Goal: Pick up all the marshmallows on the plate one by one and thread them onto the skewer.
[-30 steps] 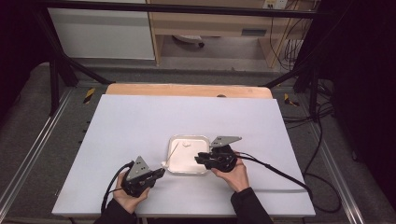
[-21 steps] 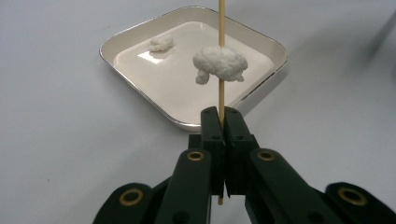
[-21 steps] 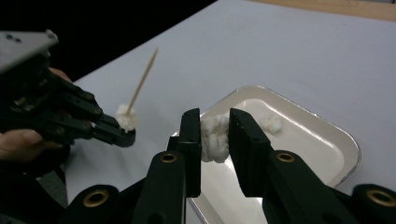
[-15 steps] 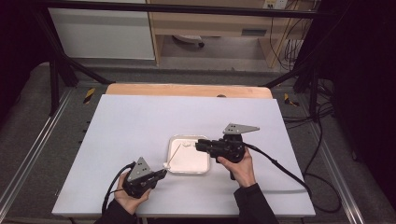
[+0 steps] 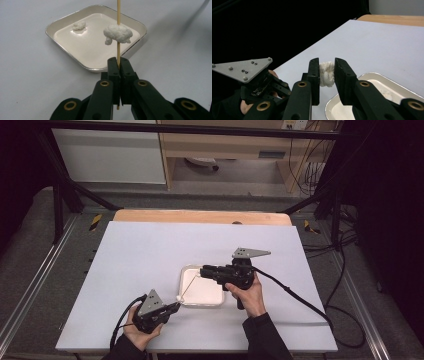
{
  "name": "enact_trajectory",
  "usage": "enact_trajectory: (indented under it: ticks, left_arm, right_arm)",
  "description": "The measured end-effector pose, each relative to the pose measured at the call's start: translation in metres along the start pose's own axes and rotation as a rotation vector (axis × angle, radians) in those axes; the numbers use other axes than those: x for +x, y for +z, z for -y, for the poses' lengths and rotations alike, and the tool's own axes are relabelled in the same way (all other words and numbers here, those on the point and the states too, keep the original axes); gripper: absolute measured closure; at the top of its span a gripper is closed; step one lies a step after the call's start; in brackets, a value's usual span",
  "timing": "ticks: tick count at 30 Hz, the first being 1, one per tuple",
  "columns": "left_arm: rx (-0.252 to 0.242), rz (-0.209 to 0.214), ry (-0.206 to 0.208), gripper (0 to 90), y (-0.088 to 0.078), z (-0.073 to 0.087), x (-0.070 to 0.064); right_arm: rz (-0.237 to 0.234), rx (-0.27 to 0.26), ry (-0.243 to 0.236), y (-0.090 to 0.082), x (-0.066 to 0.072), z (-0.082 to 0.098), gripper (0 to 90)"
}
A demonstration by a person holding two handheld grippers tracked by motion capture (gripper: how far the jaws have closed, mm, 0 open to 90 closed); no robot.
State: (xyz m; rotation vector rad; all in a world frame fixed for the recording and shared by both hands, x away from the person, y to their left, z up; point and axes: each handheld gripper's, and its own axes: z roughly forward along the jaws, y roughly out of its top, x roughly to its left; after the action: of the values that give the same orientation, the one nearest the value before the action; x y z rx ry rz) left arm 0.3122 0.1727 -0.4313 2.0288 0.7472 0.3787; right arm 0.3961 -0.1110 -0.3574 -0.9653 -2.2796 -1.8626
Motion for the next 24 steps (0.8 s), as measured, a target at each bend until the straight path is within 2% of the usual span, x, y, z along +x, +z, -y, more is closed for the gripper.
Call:
enact_trajectory:
  ticks: [11,19,24]
  left_arm:
    - [0.000,0.002,0.012,88.6,0.001,0.000,-0.002]
    - [-0.006,-0.001,0.028,88.7,0.000,0.000,-0.003]
    - [-0.008,-0.001,0.021,88.8,0.000,0.000,-0.003]
  right_arm:
    - [-0.038,0.019,0.024,0.010,-0.002,0.004,75.4]
    - [-0.049,0.041,0.030,0.014,-0.002,0.008,77.1]
    - [-0.065,0.047,0.051,0.016,-0.001,0.010,79.7]
